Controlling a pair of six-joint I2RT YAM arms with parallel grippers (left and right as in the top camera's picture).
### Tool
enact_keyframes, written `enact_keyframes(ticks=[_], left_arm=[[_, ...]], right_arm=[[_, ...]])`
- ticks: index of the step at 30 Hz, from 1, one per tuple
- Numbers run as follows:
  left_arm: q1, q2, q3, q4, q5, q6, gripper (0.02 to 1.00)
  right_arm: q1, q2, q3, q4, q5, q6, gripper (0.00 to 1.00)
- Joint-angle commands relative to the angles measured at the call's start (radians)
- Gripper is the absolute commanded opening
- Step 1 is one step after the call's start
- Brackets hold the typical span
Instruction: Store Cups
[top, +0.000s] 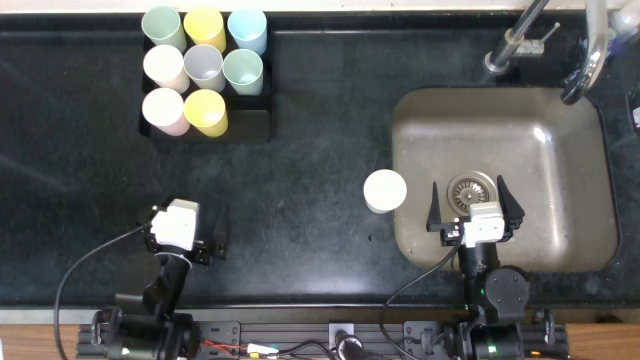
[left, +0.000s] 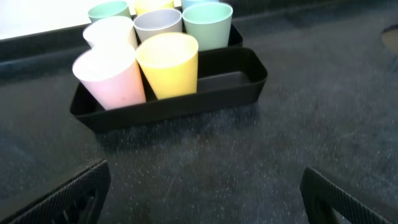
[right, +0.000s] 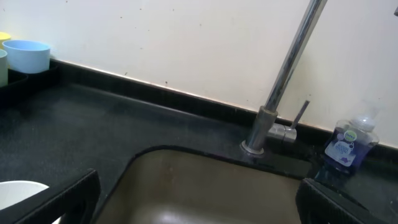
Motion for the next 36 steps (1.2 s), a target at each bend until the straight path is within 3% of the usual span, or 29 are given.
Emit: enact_keyframes(ticks=[1, 4, 9, 36], left_arm=[[0.003, -0.078, -0.045, 0.013, 0.007, 0.018, 1.0], [0.003, -0.11, -0.047, 0.034, 0.008, 0.018, 1.0], [0.003, -0.11, -0.153, 0.332, 0.165, 0.012, 1.0], [0.005, -0.11, -0.148, 0.322, 0.153, 0.011, 1.0]], right_arm=[[0.005, -0.007, -0.013, 0.006, -0.008, -0.003, 0.996], [0.005, -0.007, -0.013, 0.006, -0.008, -0.003, 0.998], [0.005, -0.007, -0.013, 0.006, -0.008, -0.003, 0.998], [0.005, -0.007, -0.013, 0.006, -0.007, -0.003, 0.998]])
